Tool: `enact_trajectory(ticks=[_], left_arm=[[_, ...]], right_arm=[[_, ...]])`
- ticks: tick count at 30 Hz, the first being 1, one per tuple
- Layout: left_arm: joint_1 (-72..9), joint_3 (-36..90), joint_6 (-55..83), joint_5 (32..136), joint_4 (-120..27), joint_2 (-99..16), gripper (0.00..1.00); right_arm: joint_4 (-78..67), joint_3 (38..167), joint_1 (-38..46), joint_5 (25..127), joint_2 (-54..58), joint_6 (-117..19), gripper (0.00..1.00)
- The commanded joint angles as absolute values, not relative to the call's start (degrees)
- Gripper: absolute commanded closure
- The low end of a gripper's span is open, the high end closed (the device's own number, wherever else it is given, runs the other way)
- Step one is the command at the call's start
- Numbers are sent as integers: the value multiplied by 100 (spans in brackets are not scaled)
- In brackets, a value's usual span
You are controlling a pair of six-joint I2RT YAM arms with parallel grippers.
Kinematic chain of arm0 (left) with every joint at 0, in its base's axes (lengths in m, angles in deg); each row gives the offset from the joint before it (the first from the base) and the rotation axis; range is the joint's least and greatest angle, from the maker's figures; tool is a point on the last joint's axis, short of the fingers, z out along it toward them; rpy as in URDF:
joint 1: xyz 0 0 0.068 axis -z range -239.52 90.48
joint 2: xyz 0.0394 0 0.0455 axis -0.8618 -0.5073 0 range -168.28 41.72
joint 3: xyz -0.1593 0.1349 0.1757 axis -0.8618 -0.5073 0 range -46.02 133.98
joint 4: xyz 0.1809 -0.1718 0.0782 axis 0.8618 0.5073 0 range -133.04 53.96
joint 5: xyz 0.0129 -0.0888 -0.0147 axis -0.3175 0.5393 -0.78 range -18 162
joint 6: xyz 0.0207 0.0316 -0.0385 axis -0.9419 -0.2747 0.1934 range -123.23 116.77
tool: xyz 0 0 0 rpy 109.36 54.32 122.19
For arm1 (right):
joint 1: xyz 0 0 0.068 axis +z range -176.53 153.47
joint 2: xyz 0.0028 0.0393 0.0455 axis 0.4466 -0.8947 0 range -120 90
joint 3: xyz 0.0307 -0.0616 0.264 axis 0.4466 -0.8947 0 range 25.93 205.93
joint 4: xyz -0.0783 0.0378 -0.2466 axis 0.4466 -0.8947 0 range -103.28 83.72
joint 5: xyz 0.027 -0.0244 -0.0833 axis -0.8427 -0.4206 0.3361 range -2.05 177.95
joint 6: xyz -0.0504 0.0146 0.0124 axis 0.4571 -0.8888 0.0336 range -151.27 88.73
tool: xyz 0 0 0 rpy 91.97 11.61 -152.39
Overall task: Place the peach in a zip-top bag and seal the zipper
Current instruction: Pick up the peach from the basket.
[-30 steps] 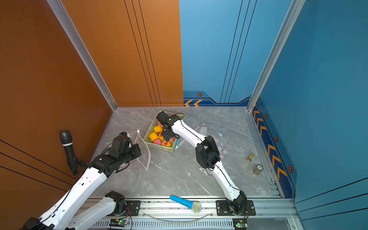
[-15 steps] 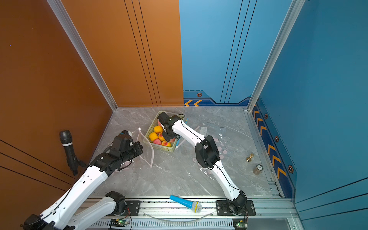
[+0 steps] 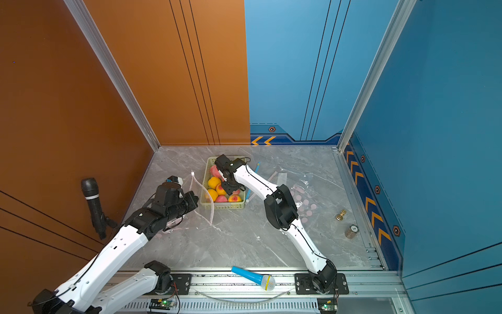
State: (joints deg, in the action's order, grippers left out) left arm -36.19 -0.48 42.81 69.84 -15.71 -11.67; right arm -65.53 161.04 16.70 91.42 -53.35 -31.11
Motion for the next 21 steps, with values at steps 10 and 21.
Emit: enact_trajectory(ticks=[10, 21], left_arm=[[-3579, 14, 4497, 7060, -1695, -1259, 100], [-3647, 93, 4792, 7116, -1987, -1465, 100]], right_arm=[[-6657, 16005, 1719, 9260, -4498, -3391, 64], [-4516, 13247, 1749, 8530, -1842, -4473, 77]])
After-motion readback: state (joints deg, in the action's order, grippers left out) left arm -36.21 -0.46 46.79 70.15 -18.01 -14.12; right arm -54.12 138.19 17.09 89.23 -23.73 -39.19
